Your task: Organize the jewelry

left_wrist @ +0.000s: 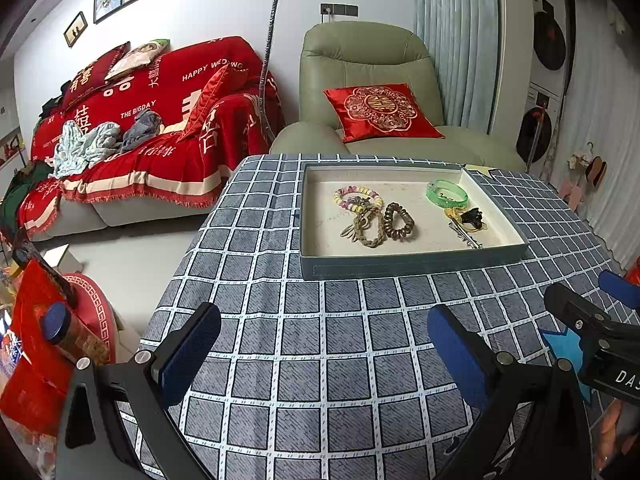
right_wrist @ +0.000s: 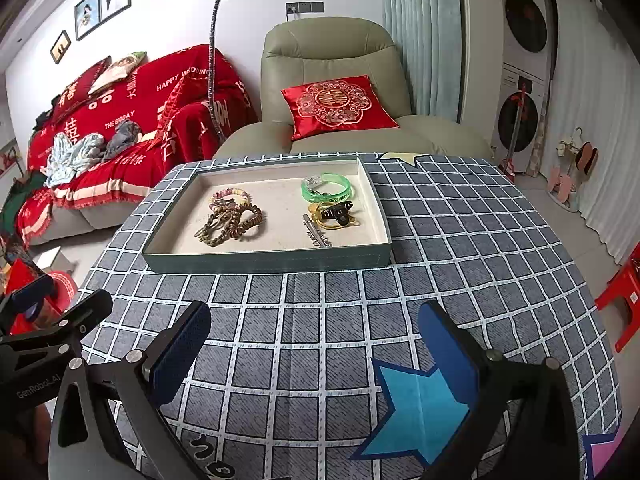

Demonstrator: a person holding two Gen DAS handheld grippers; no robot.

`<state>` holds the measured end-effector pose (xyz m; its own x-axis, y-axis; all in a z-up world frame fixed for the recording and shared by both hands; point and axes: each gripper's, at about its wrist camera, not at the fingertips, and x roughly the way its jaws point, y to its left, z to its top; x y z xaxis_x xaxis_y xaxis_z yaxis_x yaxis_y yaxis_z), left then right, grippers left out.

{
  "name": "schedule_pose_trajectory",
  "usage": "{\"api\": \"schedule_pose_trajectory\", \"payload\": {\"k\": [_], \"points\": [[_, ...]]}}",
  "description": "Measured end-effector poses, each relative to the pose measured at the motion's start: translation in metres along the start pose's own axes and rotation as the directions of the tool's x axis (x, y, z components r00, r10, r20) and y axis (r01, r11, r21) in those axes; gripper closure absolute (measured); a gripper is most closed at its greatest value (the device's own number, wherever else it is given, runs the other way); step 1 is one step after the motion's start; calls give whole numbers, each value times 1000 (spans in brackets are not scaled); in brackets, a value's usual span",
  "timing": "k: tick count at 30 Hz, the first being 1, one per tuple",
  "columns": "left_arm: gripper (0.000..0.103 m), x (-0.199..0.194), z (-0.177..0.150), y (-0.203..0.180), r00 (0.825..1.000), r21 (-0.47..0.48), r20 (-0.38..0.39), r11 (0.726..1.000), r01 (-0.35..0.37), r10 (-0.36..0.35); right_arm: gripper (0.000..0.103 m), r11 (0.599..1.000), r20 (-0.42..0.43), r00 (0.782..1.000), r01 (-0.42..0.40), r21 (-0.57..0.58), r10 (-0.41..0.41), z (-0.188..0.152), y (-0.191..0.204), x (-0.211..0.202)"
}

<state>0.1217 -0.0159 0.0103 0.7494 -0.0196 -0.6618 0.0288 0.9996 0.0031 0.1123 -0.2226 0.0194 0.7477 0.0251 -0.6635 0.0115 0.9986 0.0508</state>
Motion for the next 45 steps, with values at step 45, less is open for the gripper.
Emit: {"api": "schedule_pose_trajectory", "payload": {"k": [45], "points": [[0,0,0,-2,1000,0,-8,1000,8,-8,0,1000,6,1000,-3,-6,3,5,2,-3]]}}
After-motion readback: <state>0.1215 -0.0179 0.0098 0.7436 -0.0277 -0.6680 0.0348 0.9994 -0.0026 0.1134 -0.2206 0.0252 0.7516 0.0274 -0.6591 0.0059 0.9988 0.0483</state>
